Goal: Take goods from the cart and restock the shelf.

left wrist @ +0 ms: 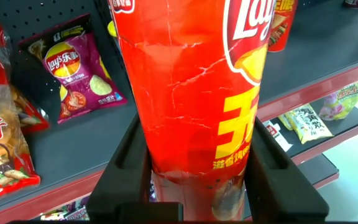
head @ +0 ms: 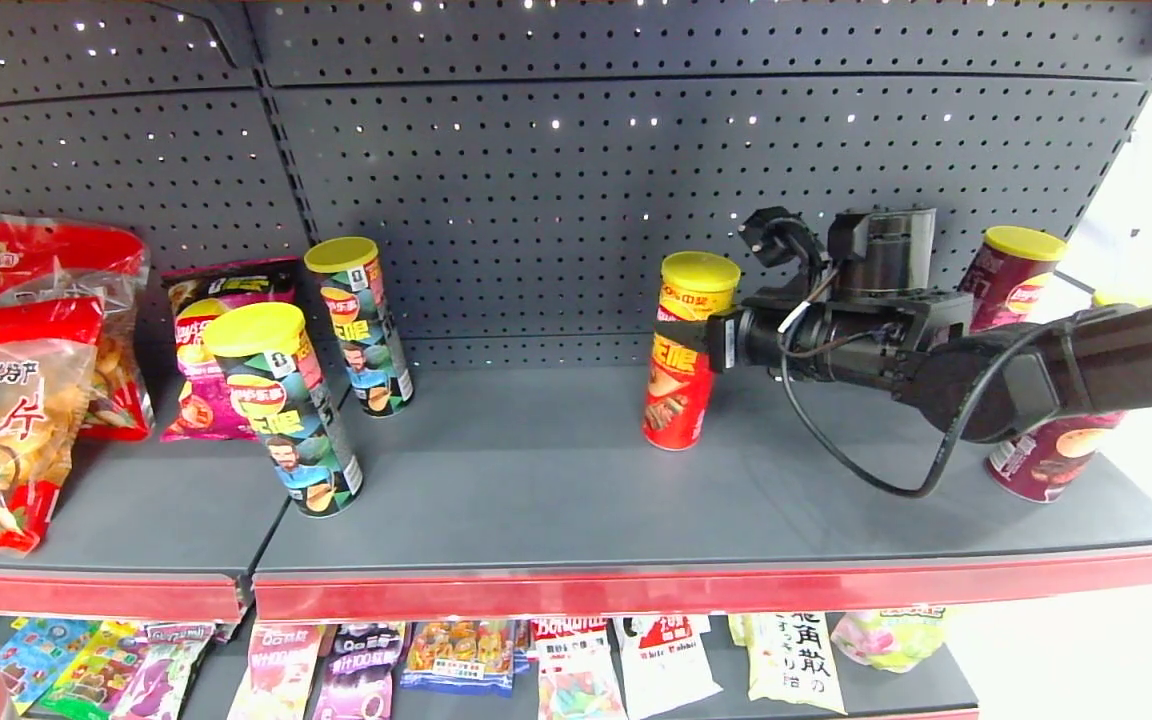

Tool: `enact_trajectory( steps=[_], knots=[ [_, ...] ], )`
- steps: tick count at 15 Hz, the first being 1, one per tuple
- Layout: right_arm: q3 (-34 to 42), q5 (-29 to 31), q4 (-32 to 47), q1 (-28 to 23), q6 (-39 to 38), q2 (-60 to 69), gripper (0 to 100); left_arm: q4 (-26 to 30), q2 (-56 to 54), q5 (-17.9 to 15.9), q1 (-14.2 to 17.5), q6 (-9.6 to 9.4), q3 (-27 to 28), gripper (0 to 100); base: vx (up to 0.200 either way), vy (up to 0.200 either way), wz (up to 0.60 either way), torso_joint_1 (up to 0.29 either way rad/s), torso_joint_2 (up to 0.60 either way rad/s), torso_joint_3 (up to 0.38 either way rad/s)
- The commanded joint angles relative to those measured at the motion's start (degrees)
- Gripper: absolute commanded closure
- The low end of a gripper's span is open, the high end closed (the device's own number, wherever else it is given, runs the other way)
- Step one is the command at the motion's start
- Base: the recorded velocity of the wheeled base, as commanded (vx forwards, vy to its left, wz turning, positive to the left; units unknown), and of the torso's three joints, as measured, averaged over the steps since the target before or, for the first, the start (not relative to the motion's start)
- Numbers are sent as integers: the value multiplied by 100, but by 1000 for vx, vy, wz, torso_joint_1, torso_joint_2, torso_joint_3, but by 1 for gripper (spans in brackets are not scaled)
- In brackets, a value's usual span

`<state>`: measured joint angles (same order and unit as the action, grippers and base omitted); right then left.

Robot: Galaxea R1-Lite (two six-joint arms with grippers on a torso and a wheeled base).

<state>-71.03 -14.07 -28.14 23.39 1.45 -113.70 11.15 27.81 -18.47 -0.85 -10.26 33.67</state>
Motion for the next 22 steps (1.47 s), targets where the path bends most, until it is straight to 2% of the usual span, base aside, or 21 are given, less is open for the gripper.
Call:
enact_trajectory(
  steps=[1, 7, 9, 10, 11, 12, 15, 17, 22],
  knots=[
    [-24, -26, 1, 16, 4, -38, 100, 1, 5, 1, 6, -2, -1, 100, 0, 0, 0, 0, 0, 0],
    [143, -509, 71, 218, 22, 762, 100, -8, 14, 1, 6, 7, 17, 100, 0, 0, 0, 0, 0, 0],
    [353, -562, 54, 139, 628, 964, 100, -8, 23, -8, 6, 7, 17, 100, 0, 0, 0, 0, 0, 0],
    [485, -764, 54, 113, 822, 1069, 100, -8, 32, -8, -3, 7, 17, 100, 0, 0, 0, 0, 0, 0],
    [679, -1335, 107, 95, 927, 1280, 100, -8, 41, -8, -3, 7, 17, 100, 0, 0, 0, 0, 0, 0],
    [810, -1476, 133, 95, 936, 1351, 100, -8, 32, -8, 6, 7, 17, 100, 0, 0, 0, 0, 0, 0],
    [1241, -1529, 124, 104, 1208, 1562, 100, -8, 41, -8, -3, -2, 52, 100, 0, 0, 0, 0, 0, 0],
    [1707, -1889, 115, 34, 1771, 1667, 100, -8, 49, -8, -3, -2, 96, 100, 0, 0, 0, 0, 0, 0],
    [1865, -2162, 133, 16, 1780, 1702, 100, -8, 49, -16, -3, -2, 96, 100, 0, 0, 0, 0, 0, 0]
  ],
)
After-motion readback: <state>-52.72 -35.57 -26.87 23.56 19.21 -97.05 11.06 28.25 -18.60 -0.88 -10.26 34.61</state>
